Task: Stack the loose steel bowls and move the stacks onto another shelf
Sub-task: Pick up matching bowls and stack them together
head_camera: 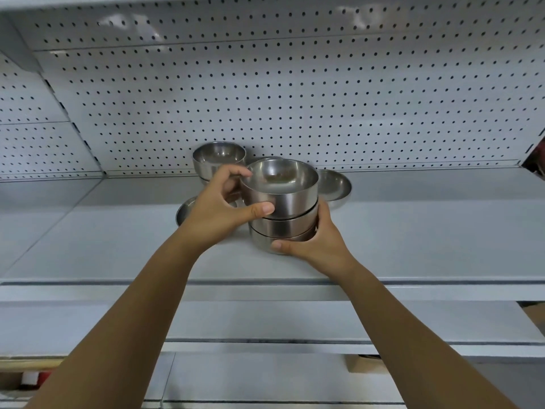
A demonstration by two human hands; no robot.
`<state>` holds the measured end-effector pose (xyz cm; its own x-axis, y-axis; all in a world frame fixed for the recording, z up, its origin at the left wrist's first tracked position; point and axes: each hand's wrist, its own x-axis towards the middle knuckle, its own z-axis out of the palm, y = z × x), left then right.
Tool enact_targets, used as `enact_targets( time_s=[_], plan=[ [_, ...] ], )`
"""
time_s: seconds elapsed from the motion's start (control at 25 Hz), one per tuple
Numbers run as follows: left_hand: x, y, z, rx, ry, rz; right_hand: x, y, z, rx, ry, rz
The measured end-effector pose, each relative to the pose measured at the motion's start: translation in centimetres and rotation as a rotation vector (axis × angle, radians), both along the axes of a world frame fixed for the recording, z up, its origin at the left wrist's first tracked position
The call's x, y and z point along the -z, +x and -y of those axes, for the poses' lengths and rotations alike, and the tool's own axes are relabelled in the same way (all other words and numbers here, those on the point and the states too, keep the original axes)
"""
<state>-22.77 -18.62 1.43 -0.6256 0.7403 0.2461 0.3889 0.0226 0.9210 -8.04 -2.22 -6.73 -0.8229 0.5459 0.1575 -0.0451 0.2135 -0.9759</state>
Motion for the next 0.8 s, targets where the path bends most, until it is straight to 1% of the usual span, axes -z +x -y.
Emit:
enact_targets(
  time_s=[0.16, 0.28, 0.4, 0.44, 0.52, 0.64, 0.8],
  plan=[
    [0.8, 0.3, -0.3, -0.003, 0.019, 0.034, -0.2, 0.1, 0.2, 0.013, -0.003, -0.003],
    [0.9, 0.0, -0.2, 0.03, -0.002, 0.06, -0.1, 0.1, 0.4, 0.037, 0.009, 0.001],
    [0.5, -0.6, 0.2, 0.092, -0.024, 0.053, -0.2, 0.3, 0.6, 0.062, 0.02, 0.004],
    [0.3, -0.9, 0.3, 0.081, -0.014, 0.045, -0.3, 0.3, 0.7, 0.071, 0.024, 0.007],
    [-0.1, -1.9, 0.4, -0.041, 0.01, 0.01, -0.3, 0.5, 0.8, 0.091, 0.031, 0.021],
    [-0.6, -4.7, 0.3, -0.297, -0.039, -0.135, -0.2, 0.4, 0.9, 0.125, 0.05, 0.049],
    [-0.2, -9.0, -0.7, -0.447, -0.17, -0.218, -0.4, 0.5, 0.9, 0.151, 0.065, 0.055]
  ],
)
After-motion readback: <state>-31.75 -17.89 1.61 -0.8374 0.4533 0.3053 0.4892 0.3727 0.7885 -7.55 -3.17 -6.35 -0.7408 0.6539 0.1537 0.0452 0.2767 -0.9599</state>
